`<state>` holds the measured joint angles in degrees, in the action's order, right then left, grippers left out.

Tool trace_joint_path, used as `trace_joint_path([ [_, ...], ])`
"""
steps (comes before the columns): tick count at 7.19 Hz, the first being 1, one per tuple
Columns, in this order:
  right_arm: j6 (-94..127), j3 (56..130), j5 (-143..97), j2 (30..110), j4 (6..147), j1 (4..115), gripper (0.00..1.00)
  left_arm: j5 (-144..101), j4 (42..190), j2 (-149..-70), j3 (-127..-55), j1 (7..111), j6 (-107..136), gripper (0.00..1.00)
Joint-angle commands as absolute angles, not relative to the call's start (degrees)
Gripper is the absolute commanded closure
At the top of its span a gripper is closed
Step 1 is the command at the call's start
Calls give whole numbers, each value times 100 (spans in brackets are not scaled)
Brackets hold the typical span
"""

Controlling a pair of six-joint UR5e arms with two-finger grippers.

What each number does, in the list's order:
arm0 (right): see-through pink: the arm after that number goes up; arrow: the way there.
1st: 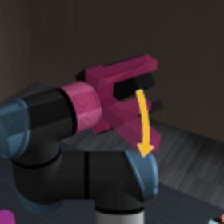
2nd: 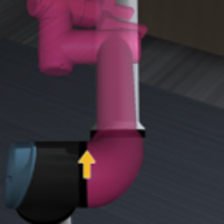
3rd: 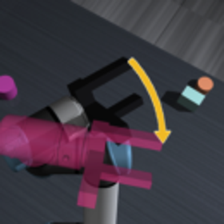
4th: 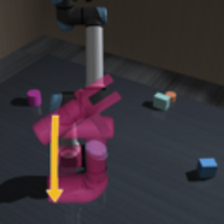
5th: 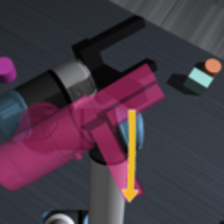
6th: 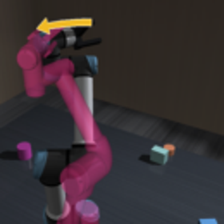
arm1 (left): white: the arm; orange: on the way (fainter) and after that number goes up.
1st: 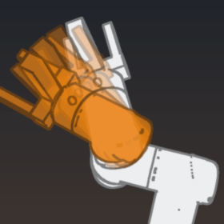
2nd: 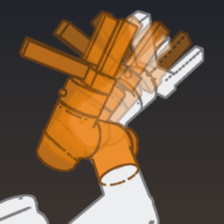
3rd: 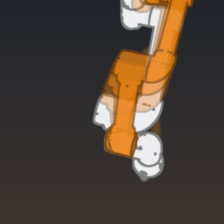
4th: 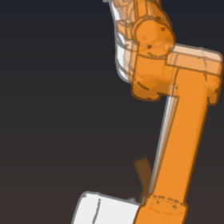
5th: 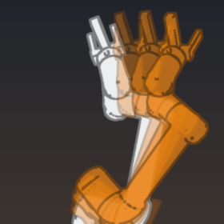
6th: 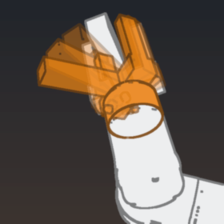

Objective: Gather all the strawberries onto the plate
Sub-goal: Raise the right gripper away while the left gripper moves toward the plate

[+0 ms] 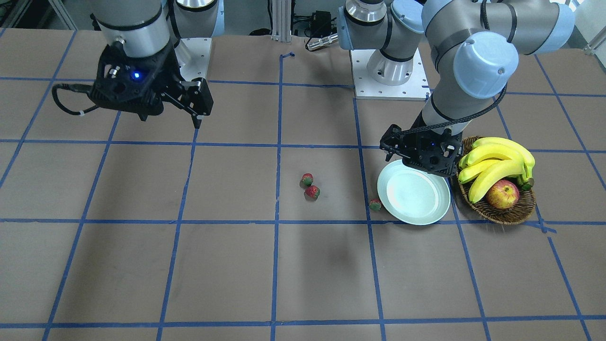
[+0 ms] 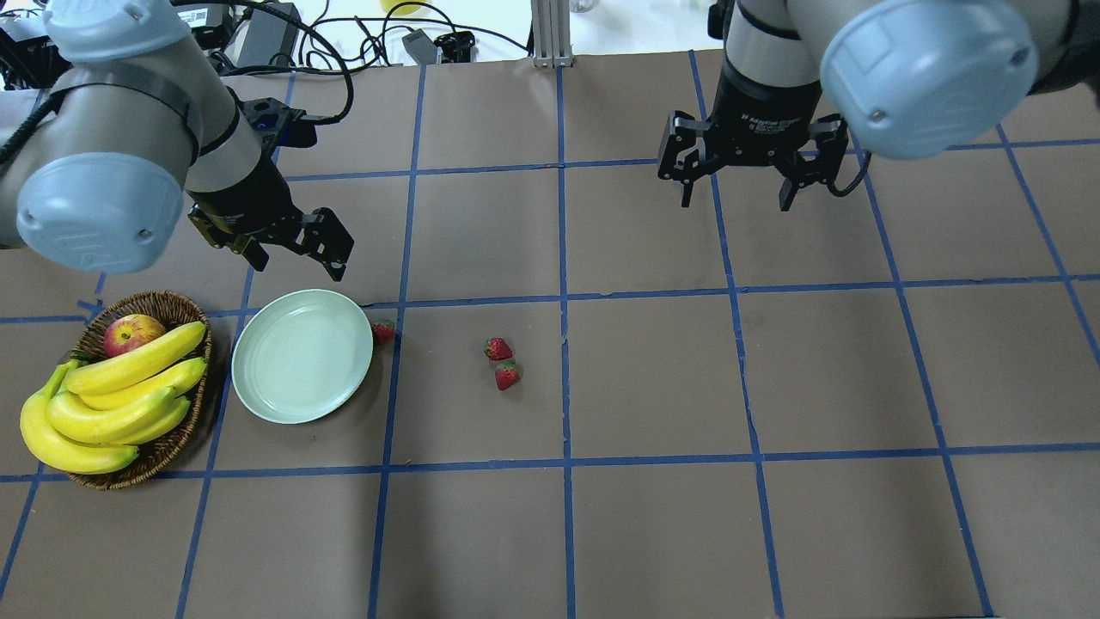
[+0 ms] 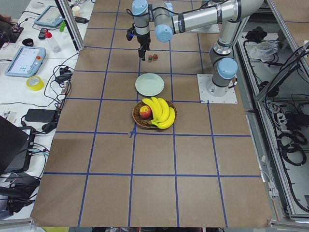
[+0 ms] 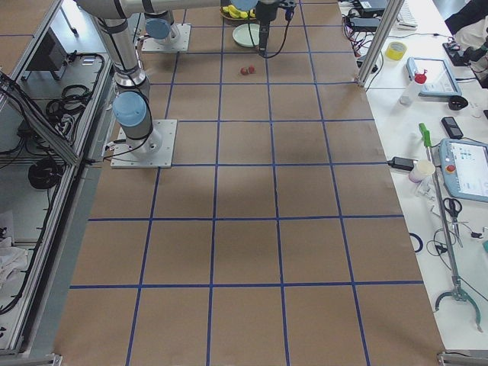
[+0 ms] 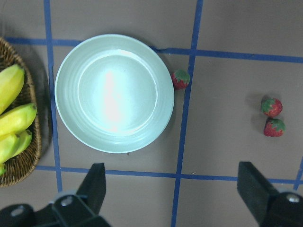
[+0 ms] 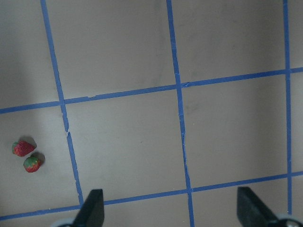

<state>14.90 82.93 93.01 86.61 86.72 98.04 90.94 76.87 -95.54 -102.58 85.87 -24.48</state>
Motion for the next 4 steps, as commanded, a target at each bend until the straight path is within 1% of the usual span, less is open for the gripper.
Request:
trace_joint_path([
  [1, 1459, 8165, 9404, 8885, 8639, 9843, 0, 9062, 7542, -9860, -10371, 8674, -3441, 0],
  [3, 1355, 8217, 9413, 8860, 8648, 9783, 0, 9070, 7515, -10272, -10362, 8911, -4389, 0],
  [4, 1075, 8218, 9413, 8859, 8648, 9582, 0, 9131, 7306, -10509, -10362, 8912, -5038, 0],
])
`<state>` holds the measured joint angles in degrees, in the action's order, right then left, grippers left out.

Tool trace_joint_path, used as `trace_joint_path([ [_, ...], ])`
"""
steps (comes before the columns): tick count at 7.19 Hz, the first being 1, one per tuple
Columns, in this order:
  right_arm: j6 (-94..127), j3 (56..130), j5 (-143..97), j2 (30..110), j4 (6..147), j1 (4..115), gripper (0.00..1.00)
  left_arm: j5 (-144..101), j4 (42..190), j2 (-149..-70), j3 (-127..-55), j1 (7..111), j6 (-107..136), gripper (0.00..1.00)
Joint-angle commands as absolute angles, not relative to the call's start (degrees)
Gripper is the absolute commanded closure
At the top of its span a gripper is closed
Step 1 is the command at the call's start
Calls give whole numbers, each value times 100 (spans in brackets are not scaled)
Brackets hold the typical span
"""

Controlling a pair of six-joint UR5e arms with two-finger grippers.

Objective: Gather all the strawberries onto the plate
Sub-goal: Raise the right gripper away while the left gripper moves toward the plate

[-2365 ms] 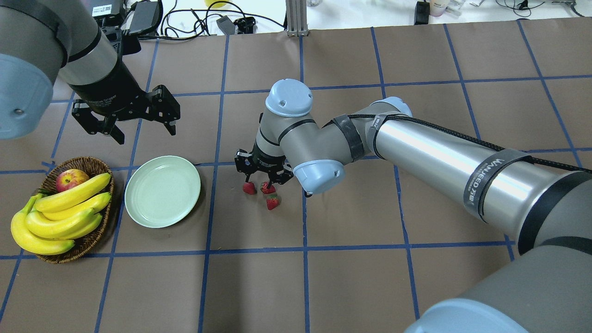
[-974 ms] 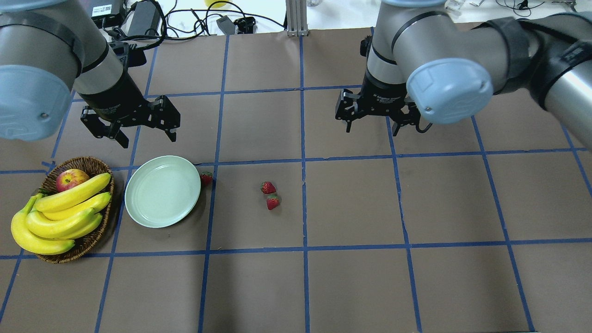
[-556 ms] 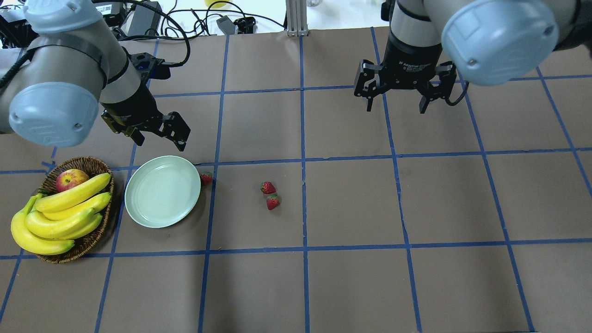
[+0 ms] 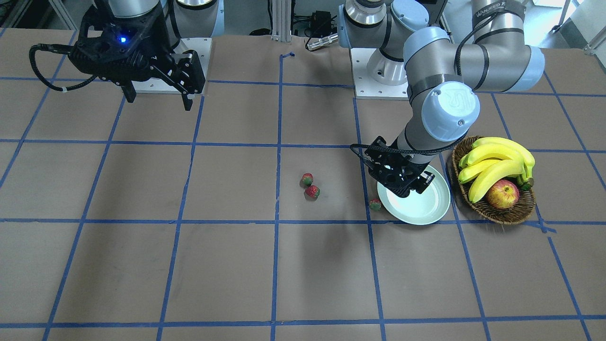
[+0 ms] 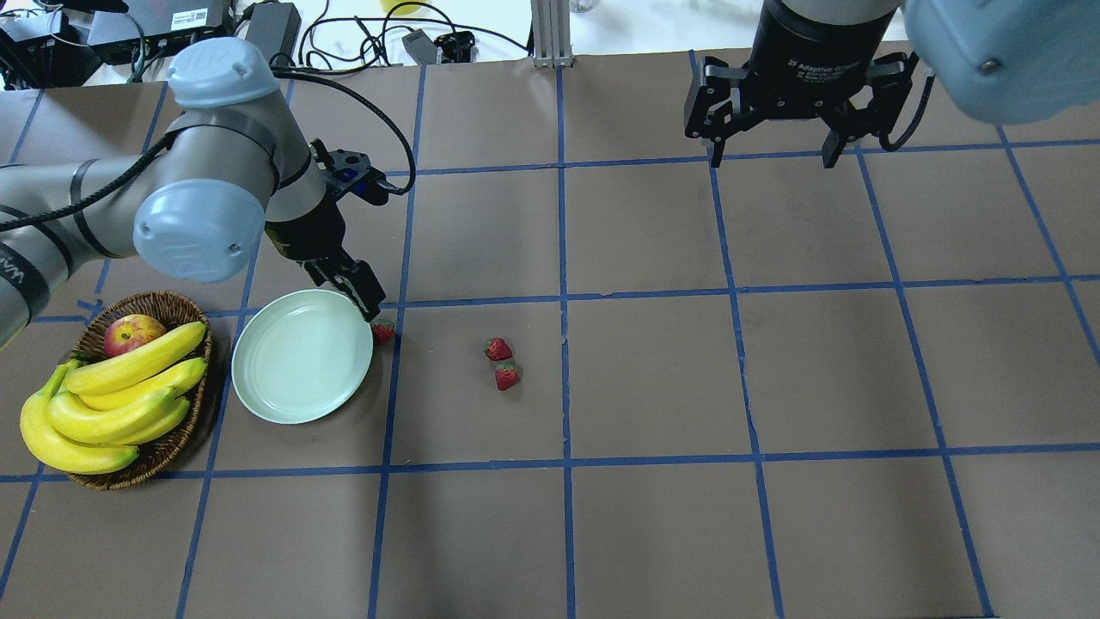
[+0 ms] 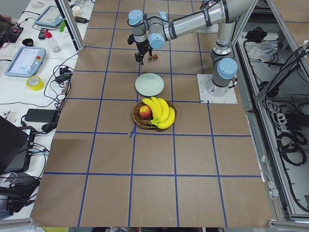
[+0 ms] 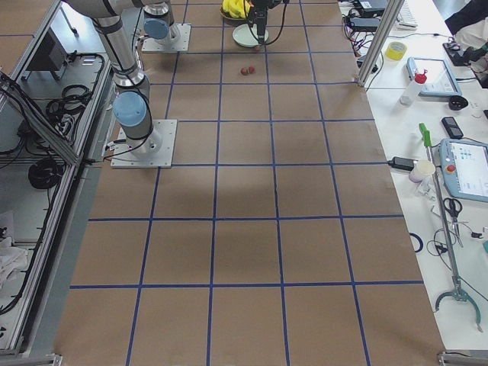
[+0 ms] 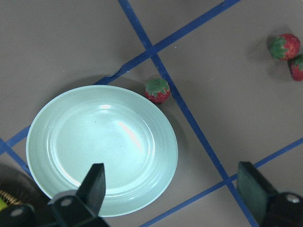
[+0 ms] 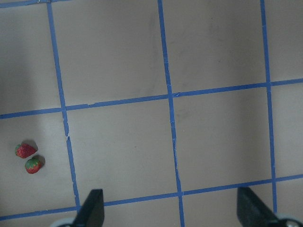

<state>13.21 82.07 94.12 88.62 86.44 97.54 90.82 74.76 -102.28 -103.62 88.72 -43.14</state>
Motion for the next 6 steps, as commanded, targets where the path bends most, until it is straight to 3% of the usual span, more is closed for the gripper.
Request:
trace_joint_path([
  [1, 942, 8218, 9335, 8877, 8657, 9328, 0, 9141, 7156, -10686, -10354, 8912, -5306, 0],
  [3, 932, 8366, 9316, 8903, 8744, 9308, 4, 9219, 6647, -10897, -10345, 9235, -5615, 0],
  [6, 932, 8605, 9299, 9053, 9017, 9316, 0, 9914, 6557, -11196, -10345, 9536, -6081, 0],
])
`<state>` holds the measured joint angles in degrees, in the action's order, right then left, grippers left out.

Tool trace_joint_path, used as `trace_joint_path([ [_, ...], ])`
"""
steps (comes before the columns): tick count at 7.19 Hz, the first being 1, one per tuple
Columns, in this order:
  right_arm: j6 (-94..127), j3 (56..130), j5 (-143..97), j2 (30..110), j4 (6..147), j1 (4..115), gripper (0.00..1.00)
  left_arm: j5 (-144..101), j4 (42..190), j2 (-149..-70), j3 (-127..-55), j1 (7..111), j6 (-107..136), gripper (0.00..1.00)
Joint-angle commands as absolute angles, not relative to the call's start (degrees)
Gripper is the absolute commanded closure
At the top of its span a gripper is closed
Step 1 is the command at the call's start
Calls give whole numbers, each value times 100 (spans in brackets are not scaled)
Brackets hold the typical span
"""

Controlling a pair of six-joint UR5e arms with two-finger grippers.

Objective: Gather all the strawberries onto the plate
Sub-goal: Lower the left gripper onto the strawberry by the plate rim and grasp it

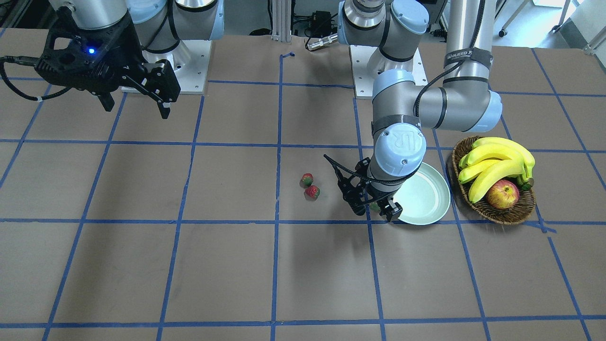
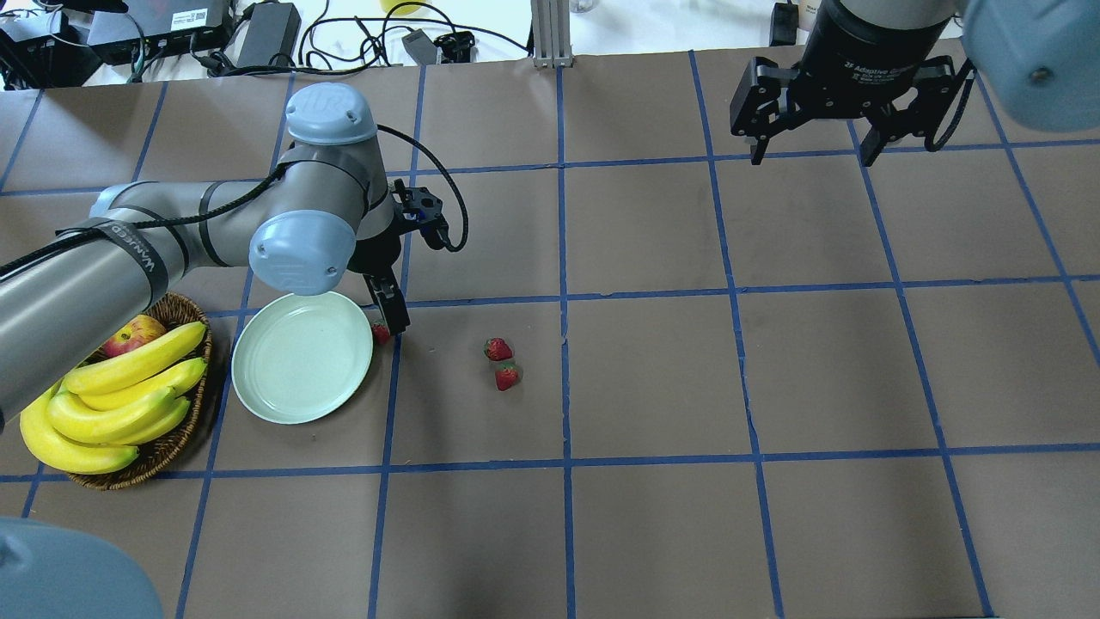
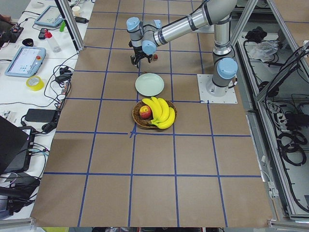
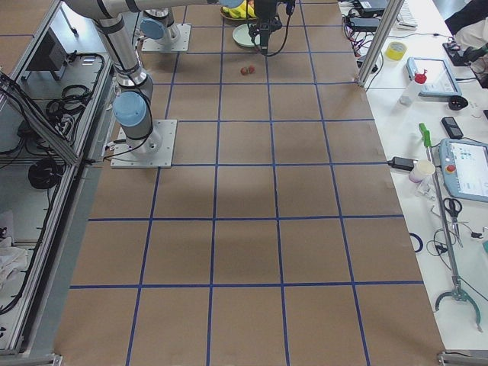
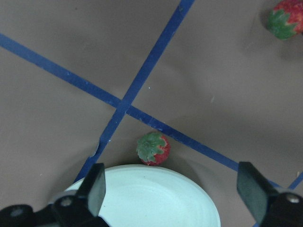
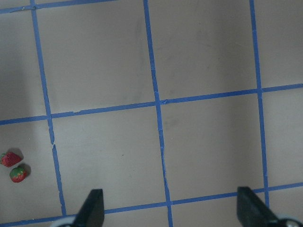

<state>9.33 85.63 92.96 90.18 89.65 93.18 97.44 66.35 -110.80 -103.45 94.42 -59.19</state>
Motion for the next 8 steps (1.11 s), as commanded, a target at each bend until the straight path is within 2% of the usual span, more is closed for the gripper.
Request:
trace_joint_path([
  [1, 923, 8596, 9308, 9044, 9018, 9316, 0, 9914, 6417, -11293, -10345, 9571, -6126, 0],
  [8, 896, 8552, 9308, 9044, 9018, 9316, 0, 10740, 6319, -11716, -10354, 9677, -6820, 0],
])
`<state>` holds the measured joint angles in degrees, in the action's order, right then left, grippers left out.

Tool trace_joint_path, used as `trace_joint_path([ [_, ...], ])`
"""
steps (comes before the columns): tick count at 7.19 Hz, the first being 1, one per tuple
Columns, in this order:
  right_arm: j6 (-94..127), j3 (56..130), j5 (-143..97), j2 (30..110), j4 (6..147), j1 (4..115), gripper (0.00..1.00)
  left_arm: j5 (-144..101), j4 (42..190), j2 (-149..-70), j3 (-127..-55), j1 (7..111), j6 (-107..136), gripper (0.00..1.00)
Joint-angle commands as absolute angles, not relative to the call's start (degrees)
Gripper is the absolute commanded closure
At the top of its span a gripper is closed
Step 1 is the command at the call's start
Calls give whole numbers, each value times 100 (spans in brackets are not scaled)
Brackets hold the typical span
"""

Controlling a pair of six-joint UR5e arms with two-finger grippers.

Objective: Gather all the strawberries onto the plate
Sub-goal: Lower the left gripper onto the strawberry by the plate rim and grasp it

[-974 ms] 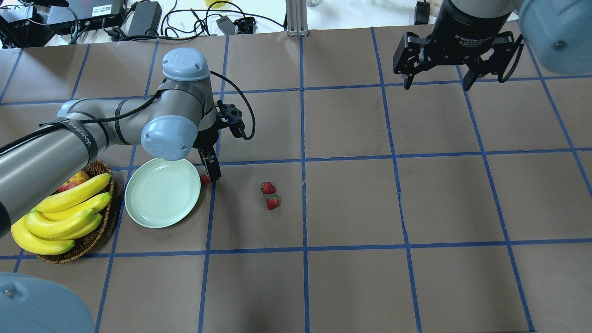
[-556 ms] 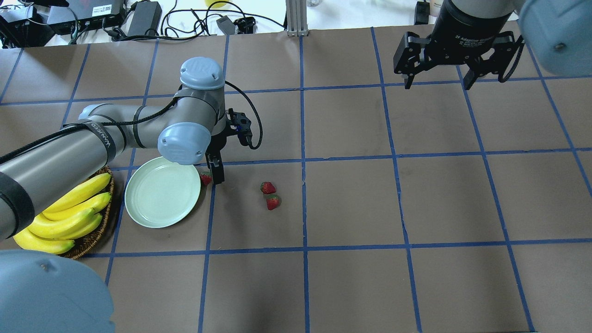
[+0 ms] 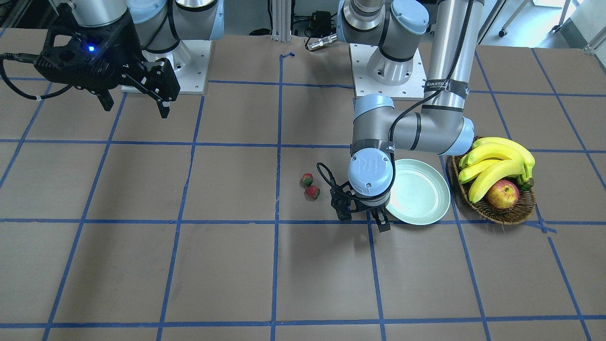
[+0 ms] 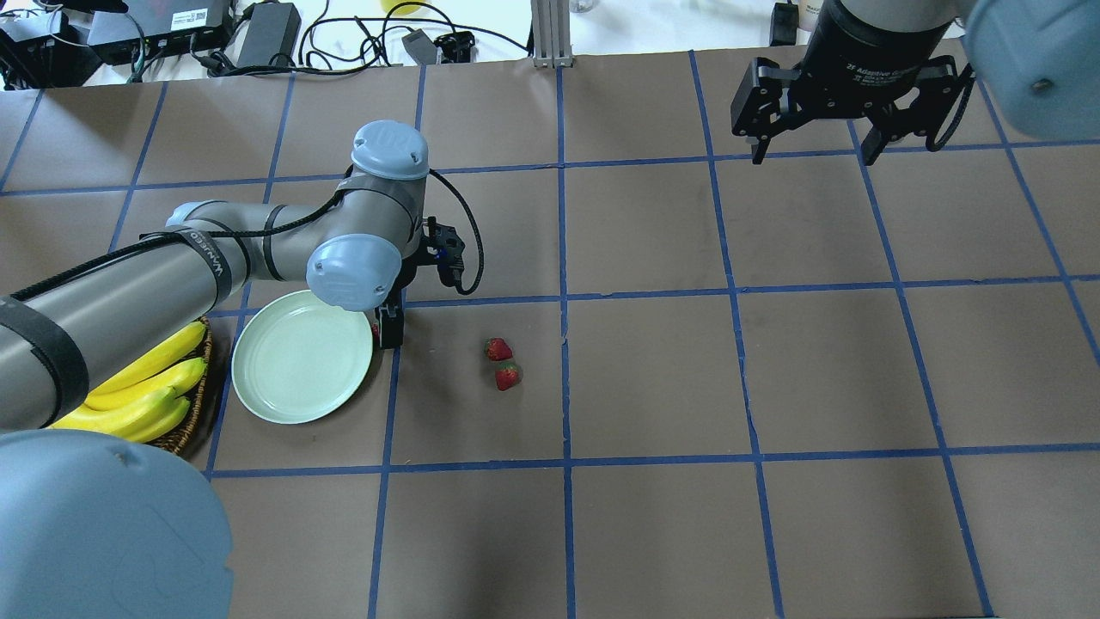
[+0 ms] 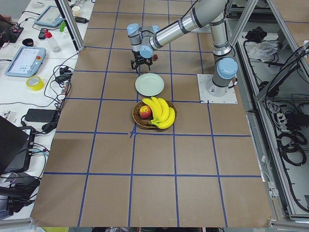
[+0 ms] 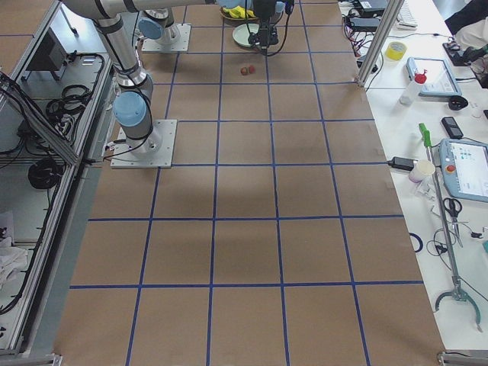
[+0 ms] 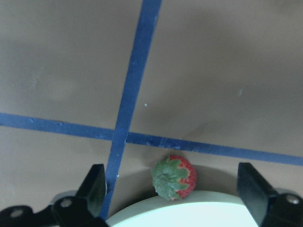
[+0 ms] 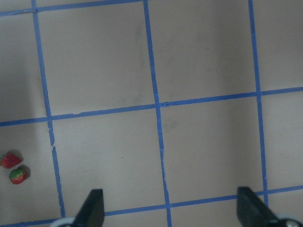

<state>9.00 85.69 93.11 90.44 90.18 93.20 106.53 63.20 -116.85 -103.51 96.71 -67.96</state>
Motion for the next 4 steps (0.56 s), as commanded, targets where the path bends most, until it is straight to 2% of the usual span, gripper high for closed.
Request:
trace_joint_path([
  [1, 896, 8543, 9325, 9044, 9018, 9316, 0, 10740, 6319, -11725, -10354, 9677, -6829, 0],
  [2, 896, 8543, 9343, 9044, 9018, 9316, 0, 10758, 6328, -11751, -10362, 9677, -6838, 0],
  [4, 896, 8534, 9351, 9044, 9018, 9316, 0, 10749, 6337, -11821, -10362, 9677, -6838, 22],
])
